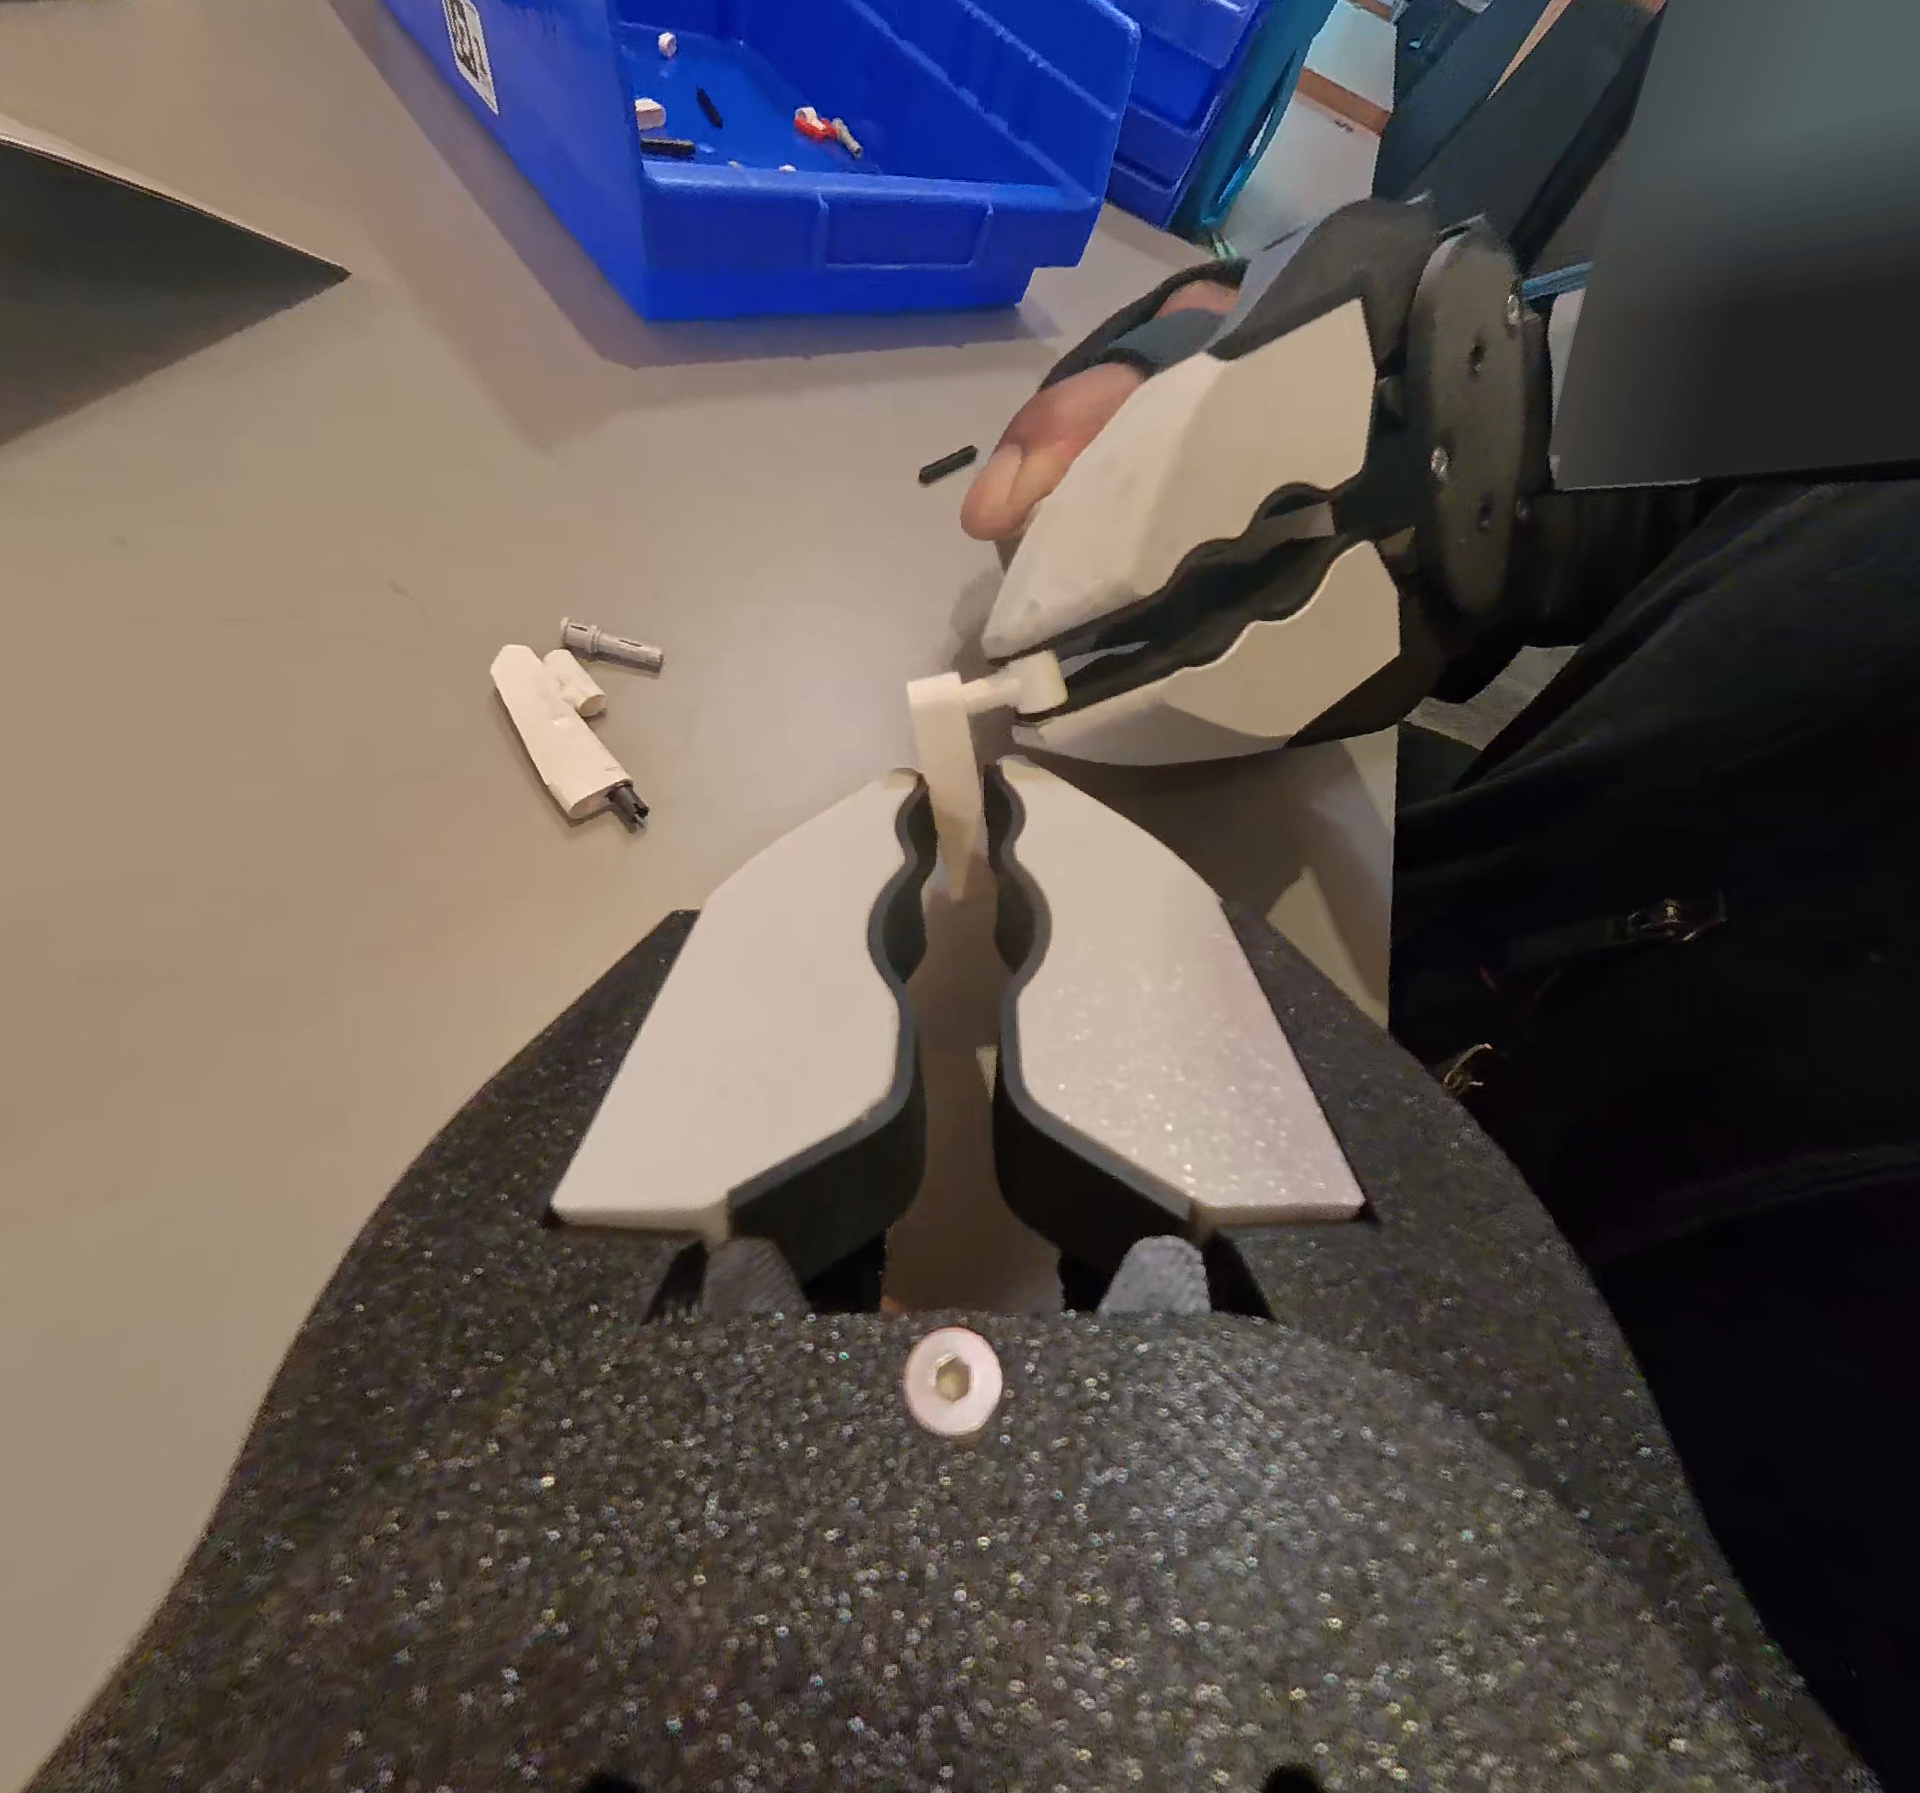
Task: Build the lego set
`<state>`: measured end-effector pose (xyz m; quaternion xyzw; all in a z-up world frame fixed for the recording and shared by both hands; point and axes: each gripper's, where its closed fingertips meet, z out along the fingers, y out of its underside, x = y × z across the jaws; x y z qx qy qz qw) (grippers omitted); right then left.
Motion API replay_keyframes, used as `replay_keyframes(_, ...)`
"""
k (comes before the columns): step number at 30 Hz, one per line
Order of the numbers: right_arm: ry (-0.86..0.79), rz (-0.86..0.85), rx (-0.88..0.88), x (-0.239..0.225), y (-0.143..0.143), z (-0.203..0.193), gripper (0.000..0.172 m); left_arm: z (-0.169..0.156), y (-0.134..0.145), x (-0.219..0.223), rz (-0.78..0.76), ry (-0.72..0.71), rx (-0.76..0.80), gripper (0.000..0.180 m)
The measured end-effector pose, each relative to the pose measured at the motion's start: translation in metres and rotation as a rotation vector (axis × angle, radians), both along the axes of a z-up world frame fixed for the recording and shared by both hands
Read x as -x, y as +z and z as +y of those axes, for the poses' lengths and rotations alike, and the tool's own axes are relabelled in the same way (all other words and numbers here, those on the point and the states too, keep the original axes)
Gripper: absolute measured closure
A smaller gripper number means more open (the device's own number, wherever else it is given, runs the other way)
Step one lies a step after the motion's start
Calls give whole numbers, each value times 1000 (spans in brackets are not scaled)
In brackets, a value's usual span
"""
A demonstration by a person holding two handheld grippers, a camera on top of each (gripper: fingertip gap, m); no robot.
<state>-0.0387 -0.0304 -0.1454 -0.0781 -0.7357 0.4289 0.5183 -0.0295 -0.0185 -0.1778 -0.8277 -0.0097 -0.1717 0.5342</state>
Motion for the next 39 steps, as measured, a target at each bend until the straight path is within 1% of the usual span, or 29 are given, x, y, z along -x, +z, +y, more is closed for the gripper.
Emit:
replay_keyframes(3,7,1,-12,1,-1,1,164,0,-1,0,-28,-7,10,171)
replay_keyframes(9,-32,-17,-20,5,-5,3,164,1,-5,4,34,35,26,170)
replay_keyframes(14,-29,-59,34,5,-5,3,164,1,-5,6,76,55,18,170)
replay_keyframes(18,-29,-103,82,7,-6,3,164,1,-6,6,67,59,25,170)
replay_keyframes(21,-33,-97,68,8,-6,4,164,2,-8,9,5,60,48,172)
replay_keyframes(27,-19,-141,159,10,-2,9,164,8,-5,15,-282,98,85,172)
replay_keyframes(30,-18,-158,195,11,0,10,164,8,-2,17,-388,96,76,172)
replay_keyframes(35,-13,-216,271,16,0,11,164,7,0,16,-475,83,80,172)
replay_keyframes(39,2,-238,291,18,0,9,164,8,0,15,-480,80,83,172)
